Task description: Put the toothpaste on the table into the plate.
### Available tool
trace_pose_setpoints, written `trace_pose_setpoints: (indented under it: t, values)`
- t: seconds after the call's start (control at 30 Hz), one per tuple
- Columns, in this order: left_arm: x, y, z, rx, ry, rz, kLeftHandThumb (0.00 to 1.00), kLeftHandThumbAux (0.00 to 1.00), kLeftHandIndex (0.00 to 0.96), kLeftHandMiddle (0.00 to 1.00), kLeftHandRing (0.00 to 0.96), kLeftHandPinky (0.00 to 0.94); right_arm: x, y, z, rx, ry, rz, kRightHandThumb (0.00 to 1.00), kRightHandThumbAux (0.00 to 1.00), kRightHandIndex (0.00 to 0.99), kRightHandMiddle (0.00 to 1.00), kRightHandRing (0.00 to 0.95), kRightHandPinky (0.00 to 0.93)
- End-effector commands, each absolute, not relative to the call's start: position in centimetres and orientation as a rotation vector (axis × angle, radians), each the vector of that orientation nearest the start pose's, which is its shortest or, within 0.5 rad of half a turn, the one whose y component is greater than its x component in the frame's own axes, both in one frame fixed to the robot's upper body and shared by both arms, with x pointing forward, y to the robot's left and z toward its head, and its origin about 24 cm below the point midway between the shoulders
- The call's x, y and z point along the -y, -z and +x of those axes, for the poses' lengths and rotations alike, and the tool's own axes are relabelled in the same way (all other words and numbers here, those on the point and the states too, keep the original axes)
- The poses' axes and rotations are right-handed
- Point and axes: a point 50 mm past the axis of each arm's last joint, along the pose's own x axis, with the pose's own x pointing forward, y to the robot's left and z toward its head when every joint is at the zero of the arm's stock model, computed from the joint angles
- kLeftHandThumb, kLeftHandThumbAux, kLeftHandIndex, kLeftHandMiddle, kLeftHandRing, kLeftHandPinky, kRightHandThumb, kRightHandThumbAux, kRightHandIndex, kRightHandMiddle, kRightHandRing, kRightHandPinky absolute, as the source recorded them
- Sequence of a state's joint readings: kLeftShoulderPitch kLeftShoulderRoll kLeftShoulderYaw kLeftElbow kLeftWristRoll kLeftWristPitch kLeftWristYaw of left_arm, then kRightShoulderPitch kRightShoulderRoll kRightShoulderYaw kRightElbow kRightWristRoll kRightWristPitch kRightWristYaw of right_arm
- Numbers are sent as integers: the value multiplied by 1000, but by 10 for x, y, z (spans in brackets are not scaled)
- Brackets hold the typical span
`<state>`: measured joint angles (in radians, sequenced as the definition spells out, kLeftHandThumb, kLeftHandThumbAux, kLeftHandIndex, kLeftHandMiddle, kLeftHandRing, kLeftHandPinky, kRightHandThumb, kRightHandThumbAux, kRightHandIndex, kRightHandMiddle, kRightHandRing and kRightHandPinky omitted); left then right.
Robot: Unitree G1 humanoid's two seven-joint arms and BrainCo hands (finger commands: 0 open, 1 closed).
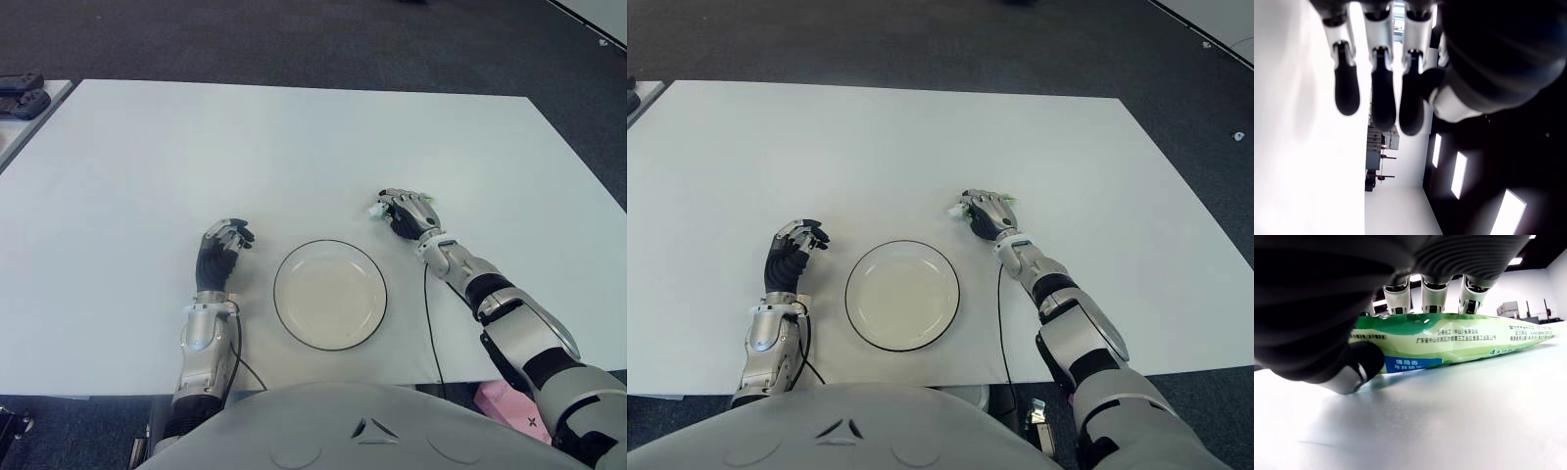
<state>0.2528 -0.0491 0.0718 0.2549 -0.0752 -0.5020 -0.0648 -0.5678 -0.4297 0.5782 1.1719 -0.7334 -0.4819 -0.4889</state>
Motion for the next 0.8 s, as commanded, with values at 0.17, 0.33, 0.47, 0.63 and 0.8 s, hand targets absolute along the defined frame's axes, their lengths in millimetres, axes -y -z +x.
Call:
trace_pose_setpoints:
  t: [0.17,0.33,0.47,0.63,0.8]
  values:
    - [-173,26,181,-13,-129,-79,694,721,432,552,531,514,201,9,307,114,-359,-1272,998,669,401,425,463,516]
    - [-174,26,181,-11,-132,-78,695,721,432,551,531,515,200,-8,316,186,-336,-1230,999,667,406,430,470,531]
    - [-175,27,182,-14,-132,-77,696,721,432,554,534,518,199,-13,319,208,-318,-1200,1000,665,409,434,476,542]
    - [-176,27,183,-15,-138,-79,697,721,432,554,535,518,200,-27,324,255,-260,-1120,1000,665,409,432,480,553]
    - [-176,27,184,-10,-138,-77,696,722,432,550,532,513,199,-49,329,335,-204,-1039,1000,664,415,429,480,549]
